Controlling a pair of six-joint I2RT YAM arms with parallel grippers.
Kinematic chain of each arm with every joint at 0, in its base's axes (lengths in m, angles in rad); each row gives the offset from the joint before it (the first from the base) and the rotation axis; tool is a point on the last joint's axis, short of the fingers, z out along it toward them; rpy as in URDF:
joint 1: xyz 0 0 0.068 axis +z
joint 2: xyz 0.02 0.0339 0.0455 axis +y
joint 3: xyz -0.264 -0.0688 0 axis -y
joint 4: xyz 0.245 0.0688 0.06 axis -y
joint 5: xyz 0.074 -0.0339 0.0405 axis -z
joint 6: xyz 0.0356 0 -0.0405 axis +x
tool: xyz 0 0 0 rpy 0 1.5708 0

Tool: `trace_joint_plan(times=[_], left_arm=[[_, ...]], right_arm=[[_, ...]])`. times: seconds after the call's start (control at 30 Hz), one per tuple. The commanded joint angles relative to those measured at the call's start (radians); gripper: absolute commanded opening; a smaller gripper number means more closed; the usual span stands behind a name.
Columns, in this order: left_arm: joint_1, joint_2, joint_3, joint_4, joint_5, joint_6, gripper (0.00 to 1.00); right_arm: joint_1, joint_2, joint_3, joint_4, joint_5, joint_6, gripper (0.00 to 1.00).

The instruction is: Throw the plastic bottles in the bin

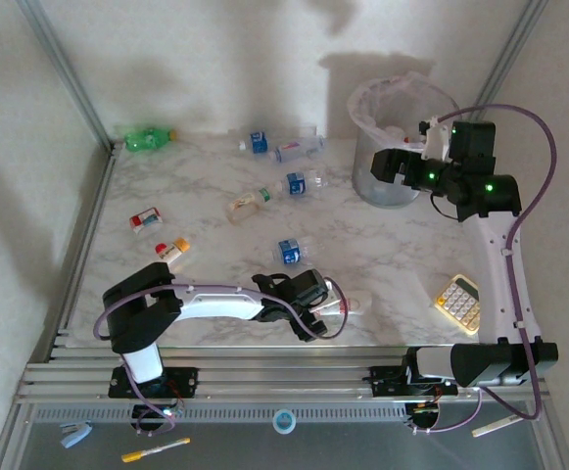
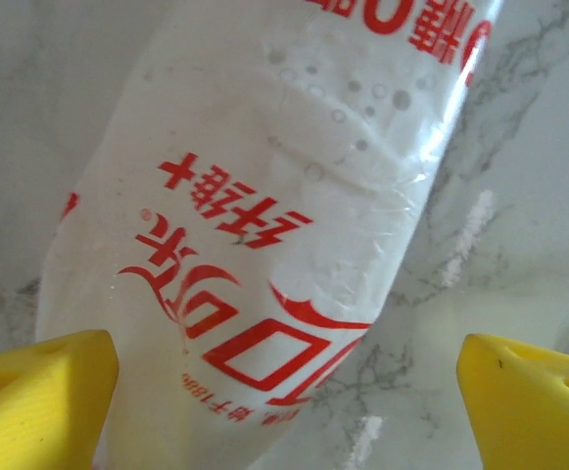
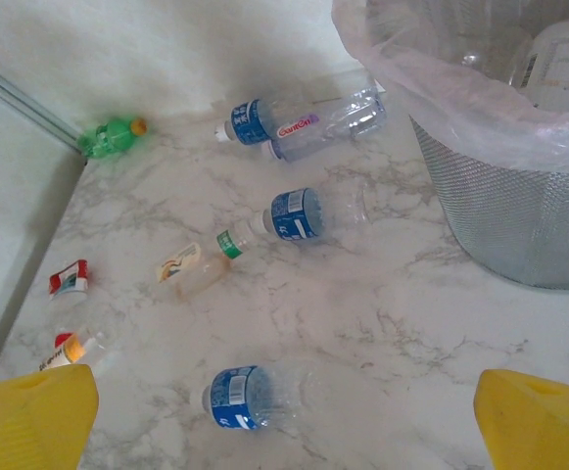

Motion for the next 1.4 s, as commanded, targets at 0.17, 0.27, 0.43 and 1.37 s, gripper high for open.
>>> trace_joint_plan(times=[0.17,0.27,0.43,1.37], left_arm=[[0.000,0.030,0.020,0.020,-0.144,0.038,0.85],[0.000,0.043,0.020,0.027,-0.160,0.042,0.83],[0.000,0.058,0.014,0.056,-0.193,0.053,0.77],[-0.005,-0.109,-0.090,0.164,-0.278,-0.024,0.34]], right_arm=[[0.005,-0.052,-0.034,-0.014,-0.029,-0.024,0.99],[0.005,-0.057,-0.043,-0.013,-0.030,-0.026,0.99],[0.005,-0.063,-0.054,-0.008,-0.032,-0.025,0.99],[0.005,-0.100,-0.104,0.061,-0.128,0.027,0.99]])
